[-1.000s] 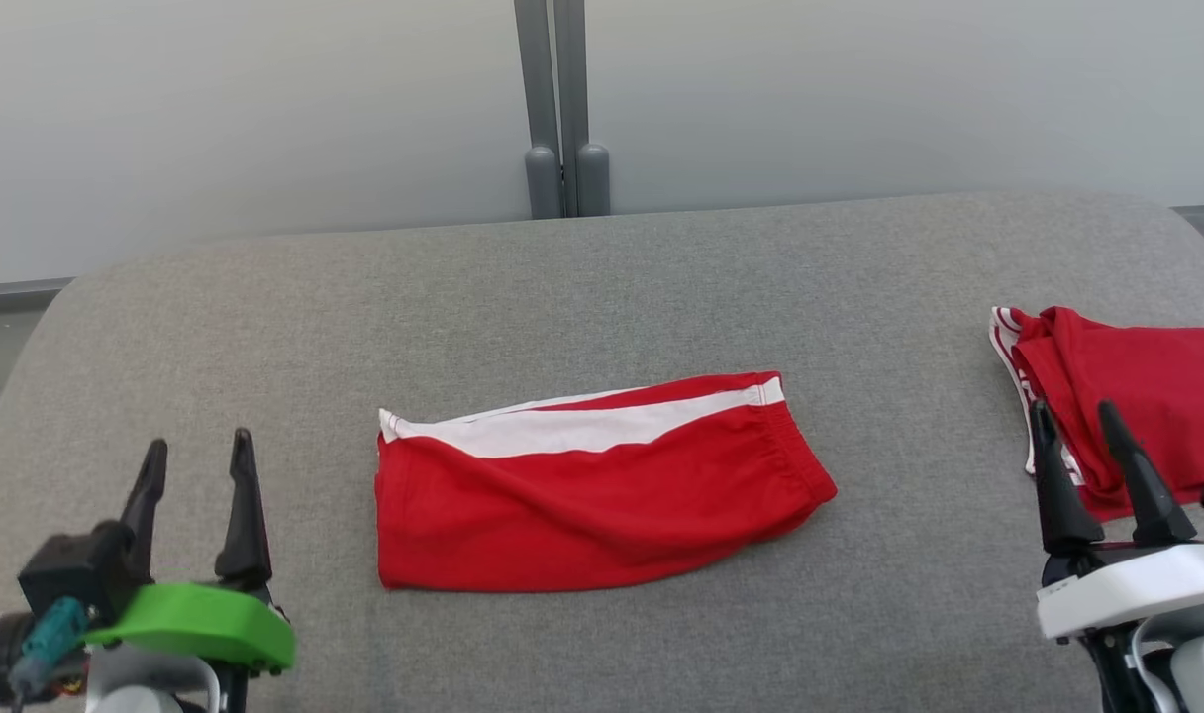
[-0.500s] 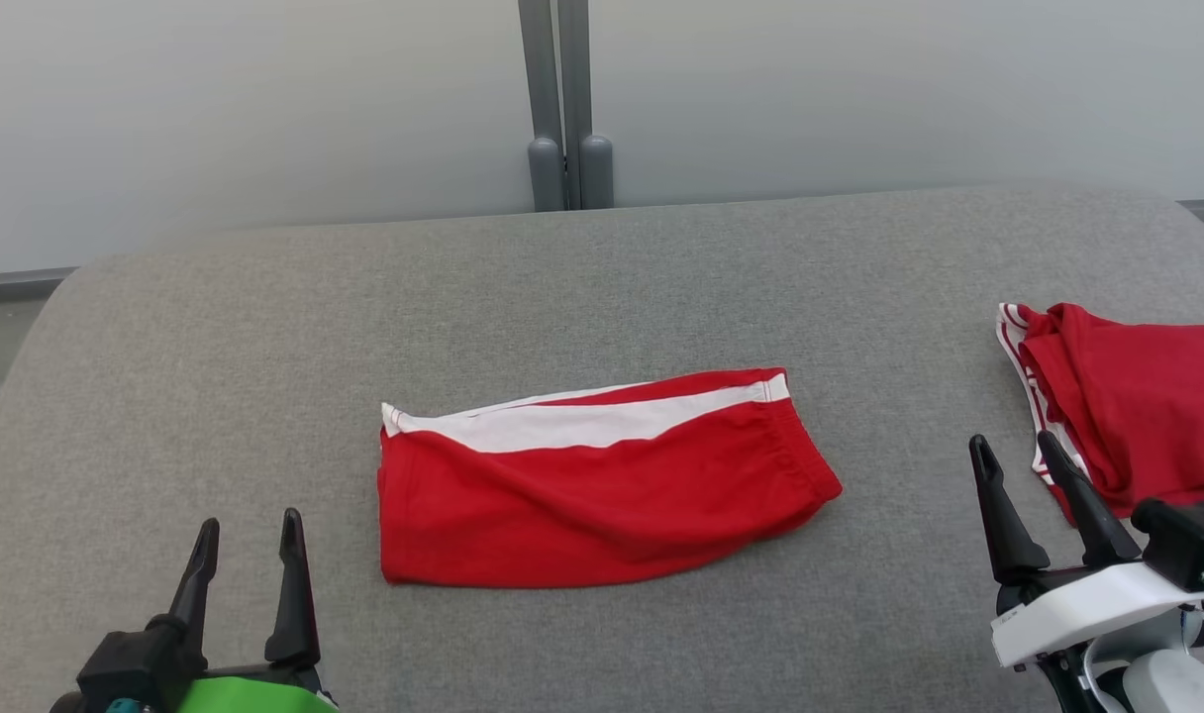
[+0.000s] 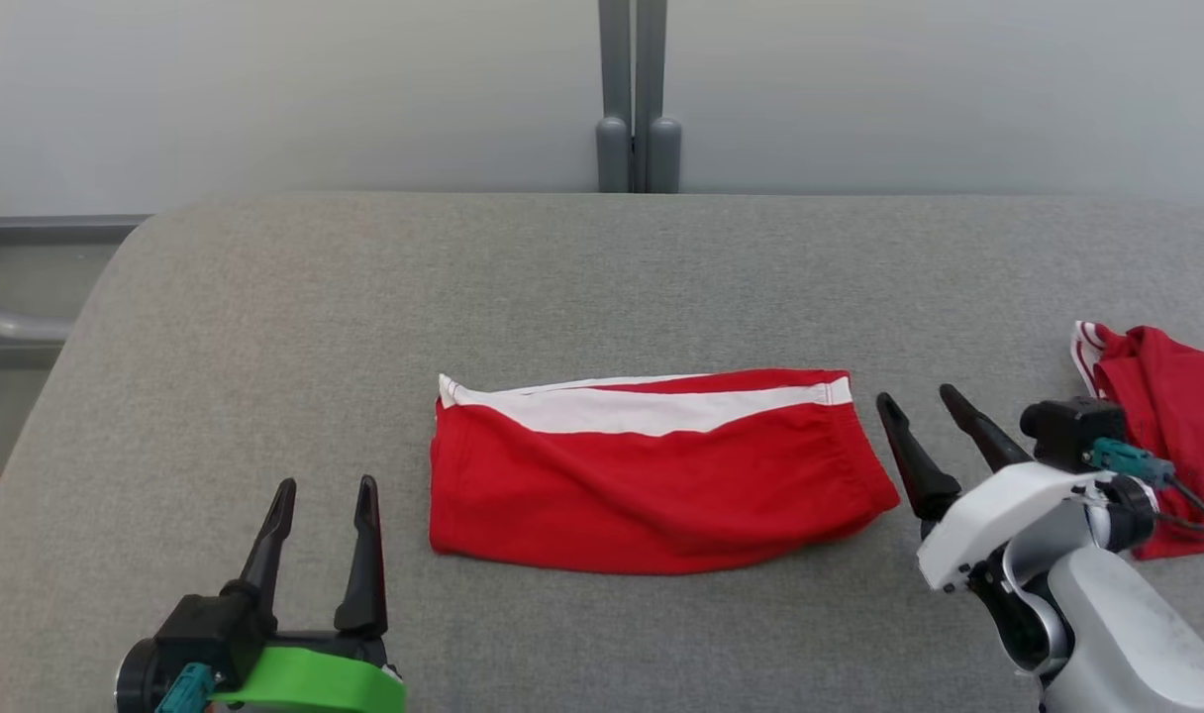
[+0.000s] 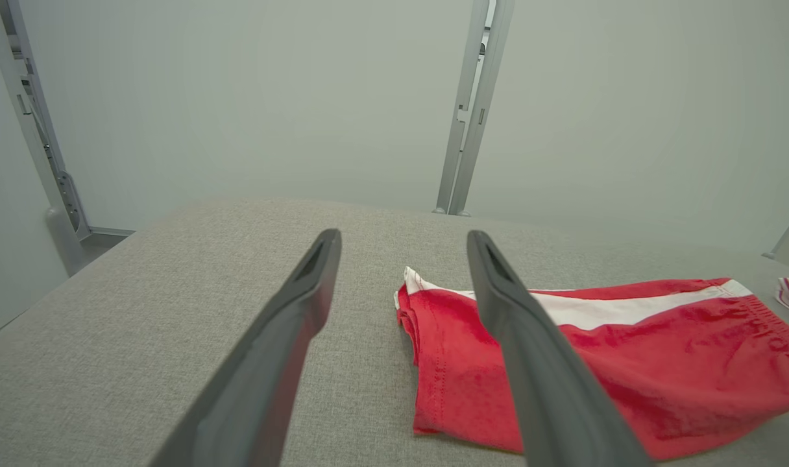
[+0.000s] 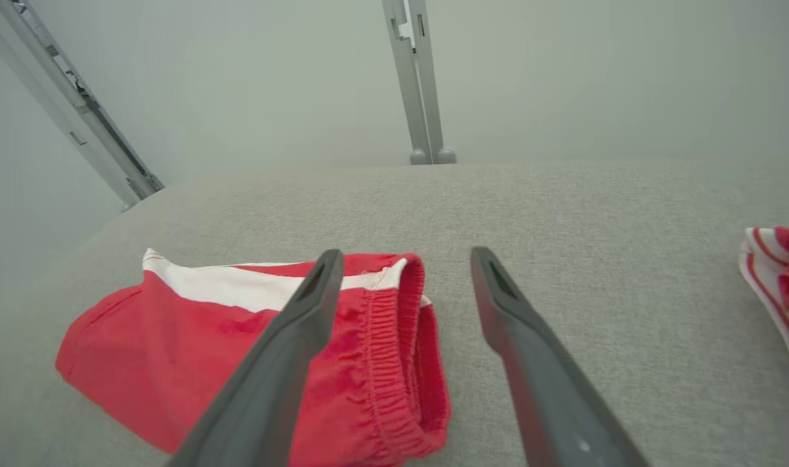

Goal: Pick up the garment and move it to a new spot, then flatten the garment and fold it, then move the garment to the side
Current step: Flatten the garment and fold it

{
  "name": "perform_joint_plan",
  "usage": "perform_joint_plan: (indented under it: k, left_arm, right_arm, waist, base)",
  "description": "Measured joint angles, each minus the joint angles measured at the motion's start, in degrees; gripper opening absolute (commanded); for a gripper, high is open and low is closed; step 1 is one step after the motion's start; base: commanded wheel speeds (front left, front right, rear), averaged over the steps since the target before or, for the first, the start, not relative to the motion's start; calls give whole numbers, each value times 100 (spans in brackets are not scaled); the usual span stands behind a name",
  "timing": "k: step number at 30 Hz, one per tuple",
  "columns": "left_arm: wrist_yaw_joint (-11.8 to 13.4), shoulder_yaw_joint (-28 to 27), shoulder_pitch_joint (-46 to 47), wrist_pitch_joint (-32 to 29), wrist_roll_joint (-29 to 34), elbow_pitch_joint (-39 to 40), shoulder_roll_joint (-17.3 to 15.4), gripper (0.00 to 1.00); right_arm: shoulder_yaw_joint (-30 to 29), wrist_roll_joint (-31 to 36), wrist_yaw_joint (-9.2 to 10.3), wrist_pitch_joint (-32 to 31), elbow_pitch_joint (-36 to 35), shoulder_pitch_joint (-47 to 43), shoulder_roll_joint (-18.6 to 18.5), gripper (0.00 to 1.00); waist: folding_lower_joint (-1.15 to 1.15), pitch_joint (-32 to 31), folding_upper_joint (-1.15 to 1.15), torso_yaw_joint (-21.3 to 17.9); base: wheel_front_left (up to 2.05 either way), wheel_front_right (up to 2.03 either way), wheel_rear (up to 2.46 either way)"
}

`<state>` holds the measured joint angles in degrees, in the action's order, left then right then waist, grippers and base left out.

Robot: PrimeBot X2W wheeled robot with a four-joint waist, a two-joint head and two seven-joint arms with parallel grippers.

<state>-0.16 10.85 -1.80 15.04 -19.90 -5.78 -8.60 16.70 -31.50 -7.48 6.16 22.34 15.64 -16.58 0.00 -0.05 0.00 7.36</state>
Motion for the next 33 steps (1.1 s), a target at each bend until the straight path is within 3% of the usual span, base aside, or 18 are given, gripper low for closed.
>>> perform_joint_plan:
  k: [13, 26, 31, 32, 33]
  left_arm:
    - [-276, -125, 143, 0, 286, -231, 296, 100]
    - [-419, -179, 372, 0, 443, -387, 413, 100]
    - [-449, -205, 395, 0, 482, -453, 426, 100]
    - [-464, -215, 396, 0, 482, -474, 430, 100]
    - [-467, -222, 396, 0, 485, -490, 431, 100]
  right_arm:
    - [491, -656, -1, -593, 1628, 769, -225, 100]
    - [701, -1780, -4, -925, 2297, 1014, -296, 100]
    - [924, -2250, 1, -1239, 2181, 1092, -334, 100]
    - [978, -2359, 1, -1274, 2148, 1094, -333, 86]
    - [1001, -2450, 1, -1278, 2147, 1101, -328, 47]
  waist:
    - [0, 288, 0, 631]
    - [0, 649, 0, 939]
    - [0, 695, 0, 1007]
    - [0, 687, 0, 1008]
    - [0, 675, 0, 1007]
  base:
    - [0, 0, 0]
    - [0, 0, 0]
    - [0, 0, 0]
    - [0, 0, 0]
    - [0, 0, 0]
